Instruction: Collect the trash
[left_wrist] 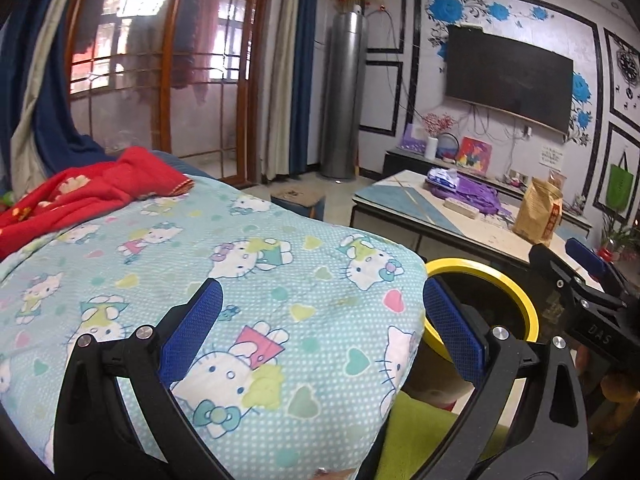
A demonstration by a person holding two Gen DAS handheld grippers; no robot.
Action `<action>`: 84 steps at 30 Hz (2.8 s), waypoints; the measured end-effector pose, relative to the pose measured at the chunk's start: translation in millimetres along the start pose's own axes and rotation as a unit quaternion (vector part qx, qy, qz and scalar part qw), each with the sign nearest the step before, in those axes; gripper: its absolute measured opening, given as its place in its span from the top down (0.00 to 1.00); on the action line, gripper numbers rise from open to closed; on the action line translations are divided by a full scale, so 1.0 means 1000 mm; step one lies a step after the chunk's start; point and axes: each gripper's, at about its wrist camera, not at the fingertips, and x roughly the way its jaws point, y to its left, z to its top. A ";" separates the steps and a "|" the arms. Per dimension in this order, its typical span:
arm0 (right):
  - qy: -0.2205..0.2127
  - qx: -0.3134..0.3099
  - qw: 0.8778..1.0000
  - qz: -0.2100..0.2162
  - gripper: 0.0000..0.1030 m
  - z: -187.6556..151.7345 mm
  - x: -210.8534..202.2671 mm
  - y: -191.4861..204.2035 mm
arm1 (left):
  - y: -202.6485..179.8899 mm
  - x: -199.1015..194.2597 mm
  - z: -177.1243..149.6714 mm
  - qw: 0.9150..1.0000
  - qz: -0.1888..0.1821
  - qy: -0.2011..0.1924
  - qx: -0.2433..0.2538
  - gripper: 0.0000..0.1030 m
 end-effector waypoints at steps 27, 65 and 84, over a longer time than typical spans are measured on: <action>0.004 -0.021 1.000 0.008 0.06 -0.010 0.000 0.010 | -0.001 -0.007 -0.003 1.000 -0.004 -0.014 -0.002 0.11; 0.004 -0.022 1.000 0.006 0.06 -0.010 0.001 0.010 | -0.001 -0.007 -0.002 1.000 -0.003 -0.015 -0.003 0.11; 0.005 -0.019 1.000 -0.001 0.06 -0.011 0.001 0.001 | 0.006 0.007 -0.010 0.999 0.018 0.020 -0.018 0.11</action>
